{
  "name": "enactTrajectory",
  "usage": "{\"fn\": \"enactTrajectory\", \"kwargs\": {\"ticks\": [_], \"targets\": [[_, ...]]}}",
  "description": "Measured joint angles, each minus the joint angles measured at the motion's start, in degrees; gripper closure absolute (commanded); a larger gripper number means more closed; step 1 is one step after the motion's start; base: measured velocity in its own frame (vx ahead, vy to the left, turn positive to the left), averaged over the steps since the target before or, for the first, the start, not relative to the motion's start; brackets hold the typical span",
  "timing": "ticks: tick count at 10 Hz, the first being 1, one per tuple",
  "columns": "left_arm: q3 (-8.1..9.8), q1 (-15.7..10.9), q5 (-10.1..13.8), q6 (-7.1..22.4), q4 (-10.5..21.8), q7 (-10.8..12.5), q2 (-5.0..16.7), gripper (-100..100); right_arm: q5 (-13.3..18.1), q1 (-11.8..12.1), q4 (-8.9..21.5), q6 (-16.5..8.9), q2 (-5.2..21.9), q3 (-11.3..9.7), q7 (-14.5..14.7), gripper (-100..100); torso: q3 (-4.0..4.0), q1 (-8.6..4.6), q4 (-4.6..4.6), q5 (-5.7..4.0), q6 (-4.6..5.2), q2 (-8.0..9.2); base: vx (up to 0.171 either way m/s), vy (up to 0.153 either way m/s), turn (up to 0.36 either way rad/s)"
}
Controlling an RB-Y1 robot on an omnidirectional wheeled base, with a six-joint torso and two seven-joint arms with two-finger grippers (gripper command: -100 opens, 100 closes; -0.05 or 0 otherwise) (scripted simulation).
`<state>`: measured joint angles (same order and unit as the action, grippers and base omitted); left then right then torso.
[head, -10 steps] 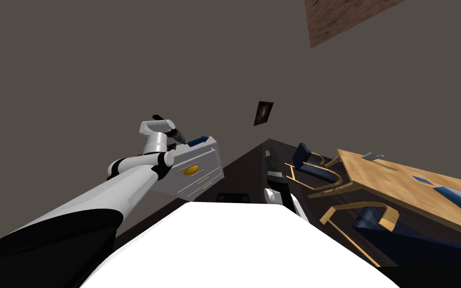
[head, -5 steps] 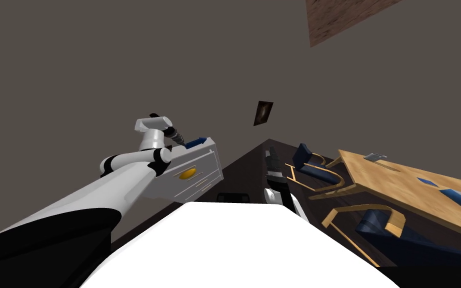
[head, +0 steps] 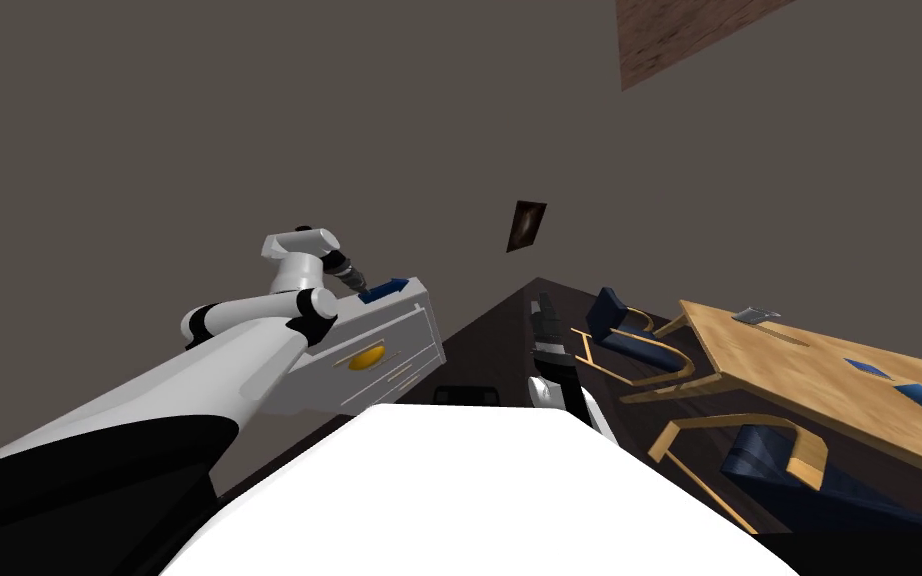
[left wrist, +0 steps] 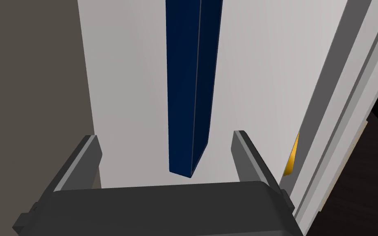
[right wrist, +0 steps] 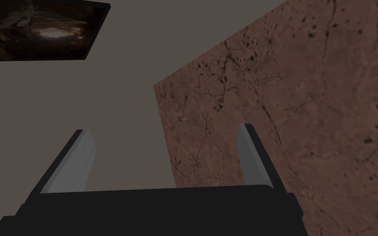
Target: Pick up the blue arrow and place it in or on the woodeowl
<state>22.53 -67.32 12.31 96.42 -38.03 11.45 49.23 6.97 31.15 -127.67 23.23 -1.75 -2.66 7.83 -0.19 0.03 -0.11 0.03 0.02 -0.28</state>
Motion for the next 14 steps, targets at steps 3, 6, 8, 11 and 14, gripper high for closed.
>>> {"fn": "enactTrajectory", "kwargs": {"ticks": [3,6,8,11,14], "targets": [[0.24,-1.75,-0.23,2.86,2.57,-0.02,0.66,-100,0.00,0.00,0.00,0.00,0.00,0.00,0.00,0,0.00,-0.01,0.00,0.00,0.00,0.00,0.058,-0.004,-0.025],[0.26,-4.84,-0.80,5.81,7.84,-0.15,1.66,-100,0.00,0.00,0.00,0.00,0.00,0.00,0.00,0,-0.07,-0.02,-0.02,-0.01,0.02,-0.13,0.097,0.002,-0.045],[0.33,-6.88,-1.21,8.51,11.42,-0.28,2.47,-100,0.00,0.01,0.00,0.00,0.00,0.00,0.00,0,-0.13,0.06,-0.05,0.01,0.00,-0.21,0.085,0.019,-0.024],[0.26,-9.32,-1.84,11.27,16.05,-0.58,3.20,-100,0.00,0.00,0.00,0.00,0.00,0.00,0.00,0,-0.07,0.02,-0.03,0.01,0.00,-0.11,0.062,0.005,-0.026],[0.72,-8.96,-1.80,13.88,15.83,-0.38,3.04,-100,0.00,0.00,0.00,0.00,0.00,0.00,0.00,0,0.02,0.00,0.01,0.00,0.00,0.03,0.039,0.004,-0.028]]}}
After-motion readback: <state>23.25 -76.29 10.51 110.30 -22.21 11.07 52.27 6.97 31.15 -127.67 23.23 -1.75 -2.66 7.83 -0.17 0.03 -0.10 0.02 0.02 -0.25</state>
